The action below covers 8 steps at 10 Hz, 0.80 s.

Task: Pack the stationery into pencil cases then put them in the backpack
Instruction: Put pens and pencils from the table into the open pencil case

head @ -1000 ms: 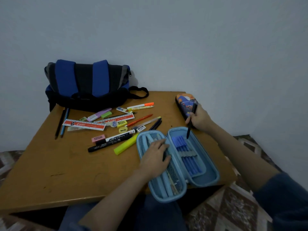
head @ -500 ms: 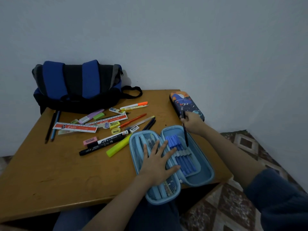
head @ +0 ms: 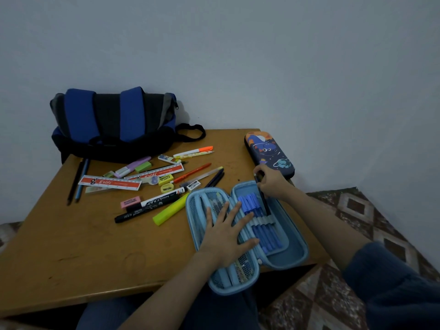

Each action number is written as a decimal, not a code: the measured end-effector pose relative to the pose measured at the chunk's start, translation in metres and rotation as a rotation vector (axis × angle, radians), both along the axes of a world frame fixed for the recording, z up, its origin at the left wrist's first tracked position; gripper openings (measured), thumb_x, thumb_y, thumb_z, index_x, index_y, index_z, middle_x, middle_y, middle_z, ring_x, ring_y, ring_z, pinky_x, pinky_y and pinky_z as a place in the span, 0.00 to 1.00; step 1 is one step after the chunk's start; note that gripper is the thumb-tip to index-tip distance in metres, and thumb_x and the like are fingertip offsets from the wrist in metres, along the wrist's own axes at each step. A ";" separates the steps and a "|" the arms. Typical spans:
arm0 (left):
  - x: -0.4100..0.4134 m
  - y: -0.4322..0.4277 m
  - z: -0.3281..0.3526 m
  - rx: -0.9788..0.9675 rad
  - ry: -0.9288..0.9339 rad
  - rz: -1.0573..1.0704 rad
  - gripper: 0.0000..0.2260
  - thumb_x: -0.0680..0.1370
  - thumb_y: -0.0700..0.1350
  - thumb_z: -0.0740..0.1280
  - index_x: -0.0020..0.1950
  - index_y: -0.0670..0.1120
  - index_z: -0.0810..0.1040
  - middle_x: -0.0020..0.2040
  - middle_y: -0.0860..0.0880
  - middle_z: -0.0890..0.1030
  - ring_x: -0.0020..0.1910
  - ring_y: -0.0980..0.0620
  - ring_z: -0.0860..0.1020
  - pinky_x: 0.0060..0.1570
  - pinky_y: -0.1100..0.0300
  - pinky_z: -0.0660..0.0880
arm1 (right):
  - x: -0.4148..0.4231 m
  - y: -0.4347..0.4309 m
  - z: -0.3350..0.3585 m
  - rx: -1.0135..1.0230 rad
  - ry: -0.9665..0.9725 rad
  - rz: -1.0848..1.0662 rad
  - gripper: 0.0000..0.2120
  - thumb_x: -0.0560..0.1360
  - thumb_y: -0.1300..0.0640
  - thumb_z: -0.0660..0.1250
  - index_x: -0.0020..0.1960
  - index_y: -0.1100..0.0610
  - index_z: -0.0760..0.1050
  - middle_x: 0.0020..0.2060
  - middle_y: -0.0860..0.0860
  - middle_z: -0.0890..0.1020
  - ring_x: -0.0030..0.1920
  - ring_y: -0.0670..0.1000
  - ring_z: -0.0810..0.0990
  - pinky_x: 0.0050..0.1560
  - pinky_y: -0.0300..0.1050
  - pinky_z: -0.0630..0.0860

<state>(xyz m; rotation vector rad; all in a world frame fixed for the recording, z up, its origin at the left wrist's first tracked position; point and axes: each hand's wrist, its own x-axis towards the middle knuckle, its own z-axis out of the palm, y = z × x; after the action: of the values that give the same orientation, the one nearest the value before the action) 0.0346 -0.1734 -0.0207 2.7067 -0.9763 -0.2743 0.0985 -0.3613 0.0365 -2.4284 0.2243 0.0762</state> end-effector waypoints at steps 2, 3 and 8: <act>0.000 0.000 0.000 -0.003 -0.011 0.003 0.38 0.66 0.72 0.36 0.75 0.62 0.44 0.76 0.55 0.37 0.74 0.50 0.34 0.64 0.43 0.23 | 0.000 0.001 -0.004 -0.047 0.188 0.016 0.08 0.75 0.69 0.61 0.51 0.59 0.70 0.46 0.61 0.76 0.26 0.49 0.76 0.19 0.34 0.72; 0.000 0.000 0.000 -0.005 -0.011 0.006 0.38 0.65 0.72 0.36 0.75 0.62 0.44 0.76 0.55 0.37 0.74 0.50 0.33 0.64 0.43 0.24 | -0.004 0.000 -0.004 -0.026 0.212 0.024 0.10 0.75 0.69 0.61 0.55 0.61 0.72 0.45 0.60 0.76 0.25 0.47 0.77 0.20 0.34 0.72; 0.000 0.000 0.000 0.001 0.002 0.009 0.39 0.65 0.72 0.36 0.75 0.62 0.44 0.76 0.55 0.37 0.74 0.50 0.33 0.64 0.43 0.23 | -0.017 -0.002 -0.001 -0.020 0.320 0.031 0.14 0.75 0.69 0.64 0.60 0.62 0.72 0.34 0.57 0.76 0.29 0.49 0.78 0.24 0.36 0.76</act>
<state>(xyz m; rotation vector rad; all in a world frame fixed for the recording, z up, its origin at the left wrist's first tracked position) 0.0346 -0.1735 -0.0204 2.7105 -0.9634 -0.2755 0.0819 -0.3628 0.0358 -2.4297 0.3317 0.4802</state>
